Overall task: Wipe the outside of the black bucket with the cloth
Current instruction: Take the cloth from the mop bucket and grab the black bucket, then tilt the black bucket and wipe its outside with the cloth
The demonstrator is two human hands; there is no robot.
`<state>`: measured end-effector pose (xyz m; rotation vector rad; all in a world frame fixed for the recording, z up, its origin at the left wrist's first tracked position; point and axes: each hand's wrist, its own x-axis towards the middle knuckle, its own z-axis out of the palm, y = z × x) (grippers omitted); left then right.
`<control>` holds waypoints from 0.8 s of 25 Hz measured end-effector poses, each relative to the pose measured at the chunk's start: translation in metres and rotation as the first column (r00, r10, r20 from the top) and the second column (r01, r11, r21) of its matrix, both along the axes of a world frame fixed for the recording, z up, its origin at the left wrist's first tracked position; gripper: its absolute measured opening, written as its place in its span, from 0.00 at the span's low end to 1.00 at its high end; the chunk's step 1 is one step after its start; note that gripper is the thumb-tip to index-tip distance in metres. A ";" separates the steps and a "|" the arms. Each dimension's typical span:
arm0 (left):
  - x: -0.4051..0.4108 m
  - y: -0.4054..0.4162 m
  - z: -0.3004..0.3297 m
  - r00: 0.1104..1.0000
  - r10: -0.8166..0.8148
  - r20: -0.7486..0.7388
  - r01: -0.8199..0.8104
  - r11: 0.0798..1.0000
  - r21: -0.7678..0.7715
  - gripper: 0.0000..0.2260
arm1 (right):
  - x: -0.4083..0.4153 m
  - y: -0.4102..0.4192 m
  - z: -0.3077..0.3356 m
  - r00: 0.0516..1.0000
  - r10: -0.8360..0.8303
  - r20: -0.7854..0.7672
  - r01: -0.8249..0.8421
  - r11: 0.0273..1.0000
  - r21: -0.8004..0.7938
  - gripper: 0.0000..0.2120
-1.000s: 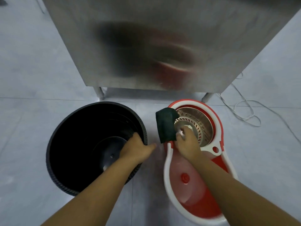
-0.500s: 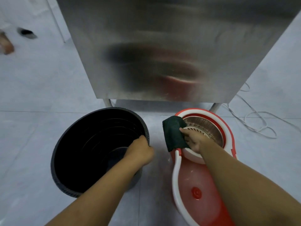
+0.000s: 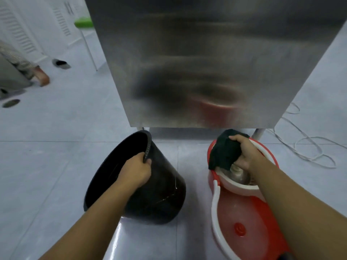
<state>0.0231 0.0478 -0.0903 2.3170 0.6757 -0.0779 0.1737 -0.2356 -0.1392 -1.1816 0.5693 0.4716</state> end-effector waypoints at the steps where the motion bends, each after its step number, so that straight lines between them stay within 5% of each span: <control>1: -0.007 0.008 0.006 0.999 0.043 0.017 -0.042 0.998 -0.056 0.11 | -0.004 0.003 0.010 0.998 -0.016 0.056 0.016 1.000 -0.004 0.33; 5: -0.030 0.022 0.033 0.970 0.204 0.130 -0.165 0.951 -0.261 0.13 | -0.048 0.028 0.048 0.980 0.096 0.173 -0.041 0.954 -0.296 0.19; 8: -0.045 0.019 0.052 0.921 0.316 0.230 -0.220 0.906 -0.362 0.15 | -0.102 0.052 0.054 0.896 0.300 0.328 -0.052 0.804 -0.592 0.10; 12: -0.067 0.001 0.070 0.870 0.418 0.262 -0.224 0.808 -0.546 0.16 | -0.174 0.087 0.022 0.559 0.581 0.591 0.055 0.686 -0.726 0.17; 15: -0.073 -0.012 0.082 0.853 0.436 0.286 -0.190 0.771 -0.608 0.15 | -0.207 0.114 0.000 0.253 0.769 0.587 0.196 0.554 -0.809 0.12; 20: -0.078 -0.025 0.095 0.851 0.325 0.414 -0.105 0.876 -0.471 0.16 | -0.209 0.139 0.045 0.142 0.645 0.751 0.198 0.724 -0.660 0.24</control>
